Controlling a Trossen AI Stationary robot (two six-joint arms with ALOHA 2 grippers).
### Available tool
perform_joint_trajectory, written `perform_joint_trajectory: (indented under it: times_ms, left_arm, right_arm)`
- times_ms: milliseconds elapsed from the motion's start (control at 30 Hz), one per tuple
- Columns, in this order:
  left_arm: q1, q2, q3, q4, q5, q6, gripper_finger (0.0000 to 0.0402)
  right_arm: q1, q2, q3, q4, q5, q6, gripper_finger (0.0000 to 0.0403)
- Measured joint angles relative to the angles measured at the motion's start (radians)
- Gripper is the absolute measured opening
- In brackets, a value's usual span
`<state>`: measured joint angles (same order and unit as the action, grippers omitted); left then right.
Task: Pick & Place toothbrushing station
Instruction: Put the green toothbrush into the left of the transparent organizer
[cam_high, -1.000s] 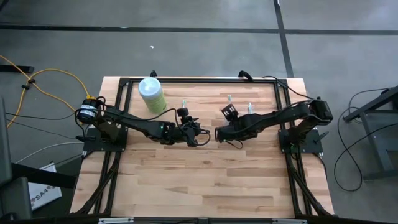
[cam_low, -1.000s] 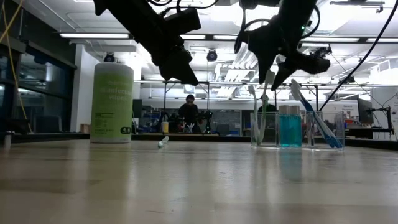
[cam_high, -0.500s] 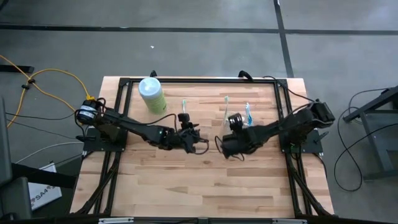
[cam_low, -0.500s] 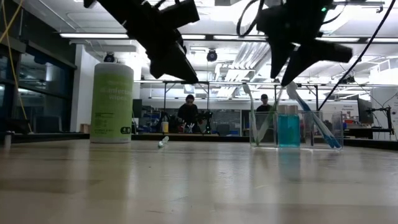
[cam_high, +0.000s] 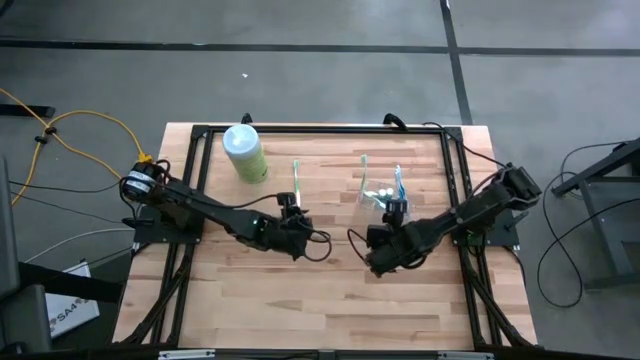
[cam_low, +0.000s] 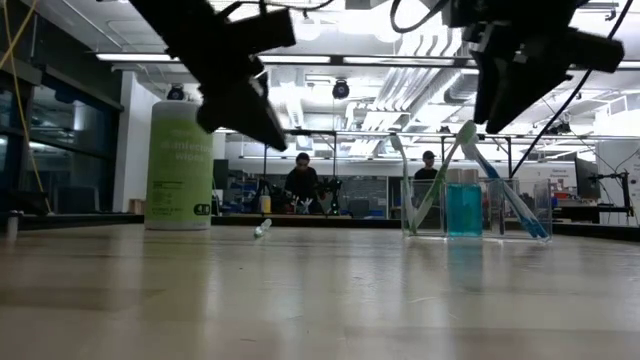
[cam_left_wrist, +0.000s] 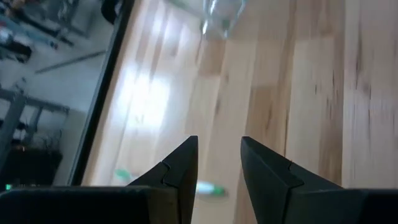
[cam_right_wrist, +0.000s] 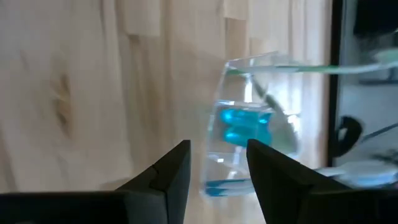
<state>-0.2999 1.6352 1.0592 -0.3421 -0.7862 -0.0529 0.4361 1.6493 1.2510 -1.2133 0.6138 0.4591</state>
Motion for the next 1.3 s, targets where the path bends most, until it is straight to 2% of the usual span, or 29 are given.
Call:
perform_joint_trajectory:
  times_ms: [200,367,467,667,833,933,1000,1167,1300]
  left_arm:
    - [-0.006,0.0,0.0,-0.207,0.014,-0.17,0.0115]
    - [0.04,0.0,0.0,-0.316,0.165,-0.319,0.0115]
    - [0.101,0.0,0.0,-0.311,0.238,-0.394,0.0115]
    - [0.243,0.0,0.0,-0.278,0.267,-0.546,0.0115]
    - [0.353,0.0,0.0,-0.271,0.357,-0.693,0.0115]
    - [0.409,0.0,0.0,-0.243,0.398,-0.731,0.0115]
    - [0.444,0.0,0.0,-0.213,0.443,-0.734,0.0115]
    - [0.522,0.0,0.0,-0.122,0.638,-0.751,0.0115]
    - [0.57,0.0,0.0,-0.127,0.676,-0.891,0.0115]
  right_arm:
    - [0.037,0.0,0.0,0.064,-0.017,0.173,0.0149]
    - [0.047,0.0,0.0,0.127,-0.015,0.219,0.0149]
    - [0.04,0.0,0.0,0.172,-0.01,0.226,0.0149]
    - [0.025,0.0,0.0,0.21,-0.01,0.229,0.0149]
    - [0.022,0.0,-0.001,0.209,-0.014,0.23,0.0149]
    - [0.022,0.0,-0.001,0.208,-0.015,0.23,0.0149]
    - [0.023,0.0,-0.001,0.209,-0.016,0.23,0.0149]
    - [0.023,0.0,-0.001,0.208,-0.022,0.226,0.0149]
    - [0.023,0.0,-0.001,0.209,-0.034,0.196,0.0149]
